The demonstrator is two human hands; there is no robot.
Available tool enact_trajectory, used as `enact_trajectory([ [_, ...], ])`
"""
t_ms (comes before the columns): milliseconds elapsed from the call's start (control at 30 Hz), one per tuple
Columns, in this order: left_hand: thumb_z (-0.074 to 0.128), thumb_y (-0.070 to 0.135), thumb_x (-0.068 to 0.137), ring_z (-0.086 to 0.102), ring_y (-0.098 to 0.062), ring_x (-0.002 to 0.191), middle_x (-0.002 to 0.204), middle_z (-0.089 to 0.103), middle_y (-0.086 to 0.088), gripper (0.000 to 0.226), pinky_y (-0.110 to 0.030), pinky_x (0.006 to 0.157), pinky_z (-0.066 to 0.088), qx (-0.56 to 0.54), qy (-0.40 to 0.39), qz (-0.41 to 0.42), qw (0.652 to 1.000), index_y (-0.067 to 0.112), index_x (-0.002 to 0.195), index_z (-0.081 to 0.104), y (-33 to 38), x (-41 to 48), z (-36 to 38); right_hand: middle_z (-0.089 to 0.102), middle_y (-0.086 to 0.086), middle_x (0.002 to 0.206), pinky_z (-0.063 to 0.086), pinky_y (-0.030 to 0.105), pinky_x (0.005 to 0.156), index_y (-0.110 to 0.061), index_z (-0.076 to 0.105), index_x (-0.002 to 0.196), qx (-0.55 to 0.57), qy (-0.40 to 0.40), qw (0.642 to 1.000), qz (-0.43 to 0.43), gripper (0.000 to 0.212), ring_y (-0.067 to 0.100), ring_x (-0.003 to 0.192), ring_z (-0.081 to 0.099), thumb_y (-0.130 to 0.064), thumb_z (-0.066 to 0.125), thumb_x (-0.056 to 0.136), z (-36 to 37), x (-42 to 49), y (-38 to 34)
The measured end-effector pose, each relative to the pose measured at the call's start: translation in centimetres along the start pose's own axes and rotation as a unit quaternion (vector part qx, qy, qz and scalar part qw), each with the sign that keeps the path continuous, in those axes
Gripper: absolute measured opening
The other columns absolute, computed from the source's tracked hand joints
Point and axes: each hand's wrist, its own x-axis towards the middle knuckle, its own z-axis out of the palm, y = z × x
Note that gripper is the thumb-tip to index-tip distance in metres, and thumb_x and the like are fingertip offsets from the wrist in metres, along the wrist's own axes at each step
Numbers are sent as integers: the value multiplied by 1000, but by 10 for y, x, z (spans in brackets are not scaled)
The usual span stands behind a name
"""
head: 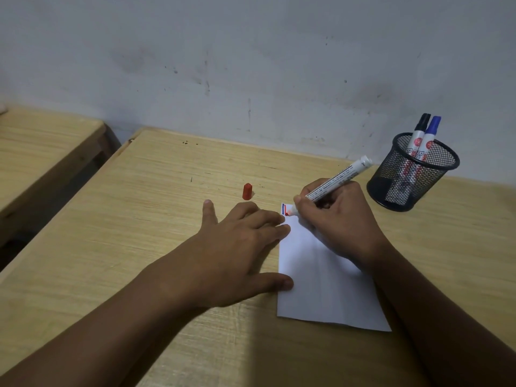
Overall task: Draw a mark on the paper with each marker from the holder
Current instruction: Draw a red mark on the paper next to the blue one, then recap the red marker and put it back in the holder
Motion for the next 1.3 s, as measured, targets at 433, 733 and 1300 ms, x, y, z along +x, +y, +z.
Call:
enact_trajectory([
  [433,54,80,73,29,4,129,139,42,26,72,-61,116,8,-94,119,-12,988,42,132,43,3,-8,2,65,10,65,46,25,47,2,68,90,251,118,960,-26,7,16,52,55,-2,64,94,-34,1,-28],
  [733,52,51,90,61,-12,103,103,67,10,32,-42,89,23,-74,214,-178,958,36,116,63,-23,32,-26,65,12,66,46,28,48,3,70,85,232,106,967,8,13,18,53,54,-5,66,94,-38,-18,-45],
  [1300,78,6,82,73,-13,92,93,79,-3,15,-18,79,55,-527,289,23,799,9,96,75,65,-7,-120,64,11,62,43,26,43,-4,66,79,285,139,946,-64,30,16,46,53,-22,57,101,-90,-58,-138],
])
